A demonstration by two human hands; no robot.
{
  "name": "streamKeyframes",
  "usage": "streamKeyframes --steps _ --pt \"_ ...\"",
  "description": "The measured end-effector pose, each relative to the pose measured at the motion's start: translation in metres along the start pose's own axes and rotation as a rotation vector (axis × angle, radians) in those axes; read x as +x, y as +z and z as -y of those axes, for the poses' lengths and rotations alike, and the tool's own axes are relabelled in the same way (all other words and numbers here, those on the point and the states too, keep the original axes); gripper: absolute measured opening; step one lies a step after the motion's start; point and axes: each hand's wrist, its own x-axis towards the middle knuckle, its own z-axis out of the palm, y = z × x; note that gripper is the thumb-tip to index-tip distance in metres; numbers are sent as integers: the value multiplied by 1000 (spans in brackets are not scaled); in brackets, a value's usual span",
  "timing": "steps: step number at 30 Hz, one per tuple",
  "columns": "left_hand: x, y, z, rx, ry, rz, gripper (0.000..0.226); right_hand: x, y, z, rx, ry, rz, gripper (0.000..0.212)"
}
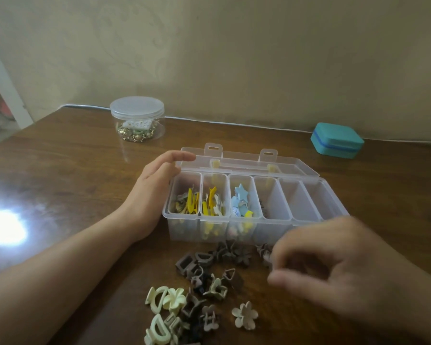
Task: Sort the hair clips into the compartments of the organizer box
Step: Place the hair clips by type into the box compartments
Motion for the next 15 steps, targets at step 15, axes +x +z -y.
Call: streamKeyframes --steps 15 --pt "-2 -1 -4 50 -34 -20 40 -2 23 -9 -405 136 38 34"
